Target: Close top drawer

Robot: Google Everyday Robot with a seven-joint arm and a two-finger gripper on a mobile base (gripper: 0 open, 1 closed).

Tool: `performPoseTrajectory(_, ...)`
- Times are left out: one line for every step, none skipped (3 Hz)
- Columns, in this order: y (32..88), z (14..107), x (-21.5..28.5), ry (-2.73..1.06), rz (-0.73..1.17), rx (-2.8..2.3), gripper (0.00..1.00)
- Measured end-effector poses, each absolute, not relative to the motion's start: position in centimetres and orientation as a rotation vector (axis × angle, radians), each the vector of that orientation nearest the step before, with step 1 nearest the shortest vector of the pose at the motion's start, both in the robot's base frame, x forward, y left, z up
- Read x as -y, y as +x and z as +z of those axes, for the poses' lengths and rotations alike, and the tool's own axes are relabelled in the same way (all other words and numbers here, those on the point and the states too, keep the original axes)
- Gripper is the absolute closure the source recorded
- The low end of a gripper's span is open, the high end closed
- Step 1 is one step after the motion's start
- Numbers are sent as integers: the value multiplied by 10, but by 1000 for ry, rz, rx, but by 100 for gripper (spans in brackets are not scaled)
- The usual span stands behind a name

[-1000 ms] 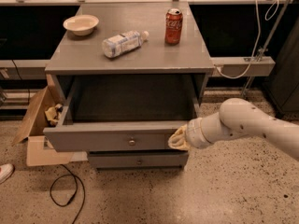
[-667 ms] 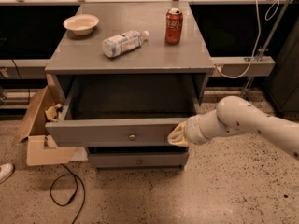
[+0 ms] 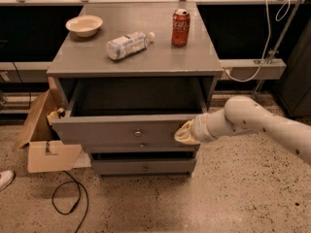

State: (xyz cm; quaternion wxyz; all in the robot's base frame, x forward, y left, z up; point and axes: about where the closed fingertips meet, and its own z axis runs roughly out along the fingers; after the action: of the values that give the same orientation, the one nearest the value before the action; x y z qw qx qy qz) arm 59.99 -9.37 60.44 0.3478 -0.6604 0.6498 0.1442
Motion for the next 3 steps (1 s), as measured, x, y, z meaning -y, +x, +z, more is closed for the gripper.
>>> performPoseTrajectory(619, 608, 96, -1655, 355, -1688, 100)
performPoseTrajectory(637, 611, 95, -1625, 338, -1689, 100)
performPoseTrajectory(659, 608, 92, -1588, 336, -1697, 100)
